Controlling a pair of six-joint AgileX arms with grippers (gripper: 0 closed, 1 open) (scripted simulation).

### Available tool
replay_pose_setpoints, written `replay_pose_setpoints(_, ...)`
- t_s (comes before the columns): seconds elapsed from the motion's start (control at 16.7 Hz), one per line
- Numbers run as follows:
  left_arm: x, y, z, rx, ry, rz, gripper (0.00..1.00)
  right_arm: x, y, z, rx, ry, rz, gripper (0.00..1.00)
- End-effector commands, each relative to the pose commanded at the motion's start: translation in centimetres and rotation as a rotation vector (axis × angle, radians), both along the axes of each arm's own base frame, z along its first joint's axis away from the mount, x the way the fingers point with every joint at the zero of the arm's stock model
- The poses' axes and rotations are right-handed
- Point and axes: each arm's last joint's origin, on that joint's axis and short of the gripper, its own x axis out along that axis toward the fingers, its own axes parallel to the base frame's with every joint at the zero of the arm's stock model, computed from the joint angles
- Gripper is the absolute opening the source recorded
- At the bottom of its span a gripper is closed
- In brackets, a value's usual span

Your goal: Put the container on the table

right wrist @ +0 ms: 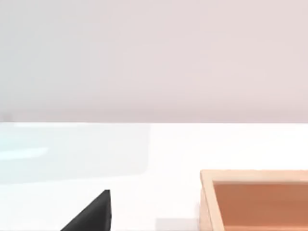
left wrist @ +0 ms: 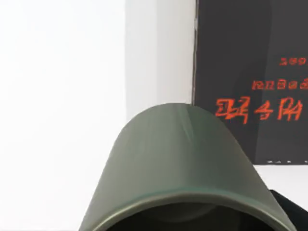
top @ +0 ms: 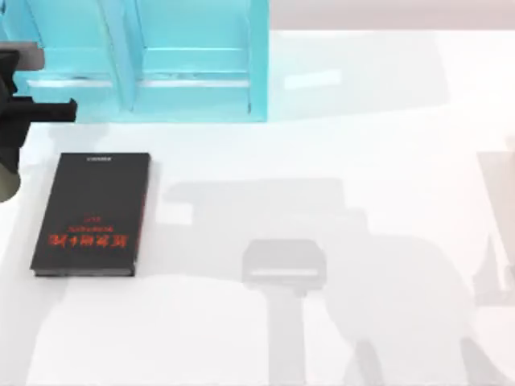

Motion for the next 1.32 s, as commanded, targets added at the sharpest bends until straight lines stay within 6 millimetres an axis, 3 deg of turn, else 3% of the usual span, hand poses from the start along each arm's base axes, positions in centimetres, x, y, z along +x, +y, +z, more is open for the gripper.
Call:
replay_pose_setpoints(0.36,0.0,0.1,-0.4,0.002,-0.001,-0.006,0.0,0.0,0.0,0.0,0.0,0.0,0.0,1.0)
replay_pose_setpoints(0.72,-0.1,1.0,-5.8,0.0,-0.004,0.0,0.0,0.0,0.0,0.0,0.0,0.0,0.0,1.0)
replay_pose_setpoints(1.02,-0.1,1.1,-6.4,0.0,0.0,0.0,0.0,0.0,0.0,0.0,0.0,0.0,0.0,1.0)
replay_pose_setpoints(1.32,-0.1,1.1,-6.4,0.0,0.0,0.0,0.38,0.0,0.0,0.0,0.0,0.0,0.0,1.0)
